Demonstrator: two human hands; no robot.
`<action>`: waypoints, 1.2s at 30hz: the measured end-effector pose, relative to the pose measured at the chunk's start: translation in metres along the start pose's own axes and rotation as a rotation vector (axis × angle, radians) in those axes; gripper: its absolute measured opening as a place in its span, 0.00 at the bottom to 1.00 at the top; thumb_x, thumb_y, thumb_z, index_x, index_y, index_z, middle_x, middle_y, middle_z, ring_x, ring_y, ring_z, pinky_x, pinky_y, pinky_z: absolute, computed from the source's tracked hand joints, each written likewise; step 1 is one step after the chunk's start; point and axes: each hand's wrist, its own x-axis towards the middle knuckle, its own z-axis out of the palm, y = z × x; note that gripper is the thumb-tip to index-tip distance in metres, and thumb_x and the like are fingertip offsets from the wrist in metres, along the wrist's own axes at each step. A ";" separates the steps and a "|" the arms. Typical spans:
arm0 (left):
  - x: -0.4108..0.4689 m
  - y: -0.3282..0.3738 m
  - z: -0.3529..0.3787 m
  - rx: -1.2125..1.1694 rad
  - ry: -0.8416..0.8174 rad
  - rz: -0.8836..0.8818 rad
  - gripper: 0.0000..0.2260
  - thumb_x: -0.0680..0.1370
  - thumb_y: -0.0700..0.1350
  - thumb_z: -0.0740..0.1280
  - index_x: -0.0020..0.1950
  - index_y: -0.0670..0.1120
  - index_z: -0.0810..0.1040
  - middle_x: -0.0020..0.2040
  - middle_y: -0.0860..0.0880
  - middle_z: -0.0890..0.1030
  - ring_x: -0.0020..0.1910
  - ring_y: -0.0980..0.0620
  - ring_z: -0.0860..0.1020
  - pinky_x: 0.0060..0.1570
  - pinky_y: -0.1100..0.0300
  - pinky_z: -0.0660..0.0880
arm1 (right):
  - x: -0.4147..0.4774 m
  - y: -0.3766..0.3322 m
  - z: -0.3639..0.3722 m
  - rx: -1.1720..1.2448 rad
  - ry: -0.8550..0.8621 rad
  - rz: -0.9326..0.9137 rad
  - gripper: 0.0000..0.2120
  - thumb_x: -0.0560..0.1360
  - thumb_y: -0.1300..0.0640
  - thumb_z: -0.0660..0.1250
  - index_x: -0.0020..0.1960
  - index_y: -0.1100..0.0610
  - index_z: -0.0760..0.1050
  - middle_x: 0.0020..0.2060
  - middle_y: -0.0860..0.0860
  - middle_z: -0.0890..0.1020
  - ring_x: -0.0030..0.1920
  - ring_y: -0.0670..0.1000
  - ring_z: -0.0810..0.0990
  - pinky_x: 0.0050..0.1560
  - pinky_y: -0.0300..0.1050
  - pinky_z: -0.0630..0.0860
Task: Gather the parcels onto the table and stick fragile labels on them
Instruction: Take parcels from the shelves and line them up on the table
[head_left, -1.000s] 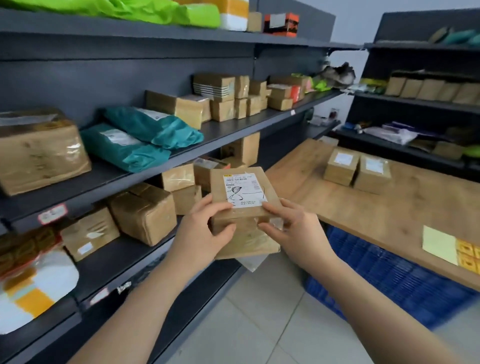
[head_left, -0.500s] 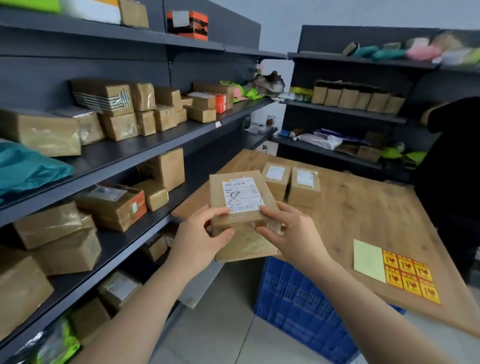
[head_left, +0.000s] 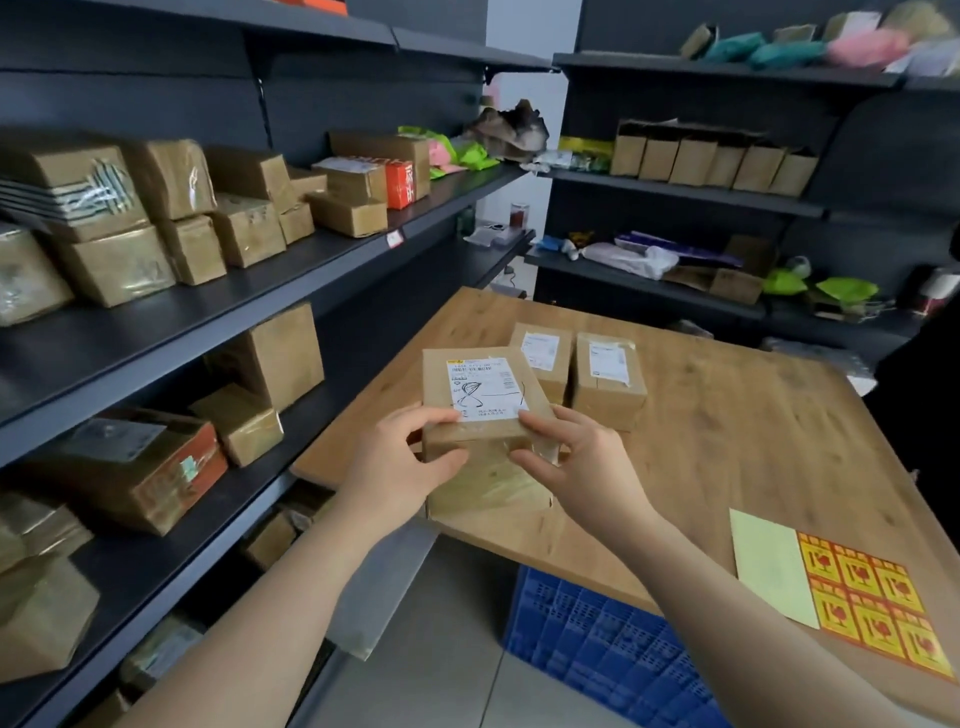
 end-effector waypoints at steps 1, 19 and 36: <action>0.012 -0.004 -0.002 0.009 0.000 -0.001 0.18 0.70 0.46 0.75 0.58 0.57 0.79 0.58 0.59 0.78 0.56 0.59 0.77 0.54 0.62 0.76 | 0.011 0.001 0.005 0.004 0.000 0.008 0.22 0.73 0.52 0.72 0.65 0.50 0.75 0.61 0.44 0.75 0.59 0.47 0.76 0.59 0.34 0.68; 0.220 -0.079 -0.015 0.015 -0.164 -0.078 0.19 0.69 0.45 0.76 0.58 0.55 0.80 0.54 0.62 0.78 0.51 0.66 0.77 0.48 0.71 0.72 | 0.196 0.050 0.079 0.008 0.046 0.172 0.21 0.72 0.50 0.73 0.64 0.49 0.77 0.53 0.44 0.78 0.53 0.46 0.77 0.53 0.33 0.68; 0.359 -0.171 0.038 0.186 -0.254 -0.253 0.18 0.68 0.52 0.76 0.53 0.67 0.76 0.58 0.59 0.77 0.56 0.58 0.76 0.57 0.53 0.75 | 0.339 0.147 0.127 -0.234 -0.206 0.147 0.19 0.71 0.44 0.70 0.61 0.46 0.78 0.53 0.48 0.82 0.52 0.51 0.79 0.50 0.47 0.76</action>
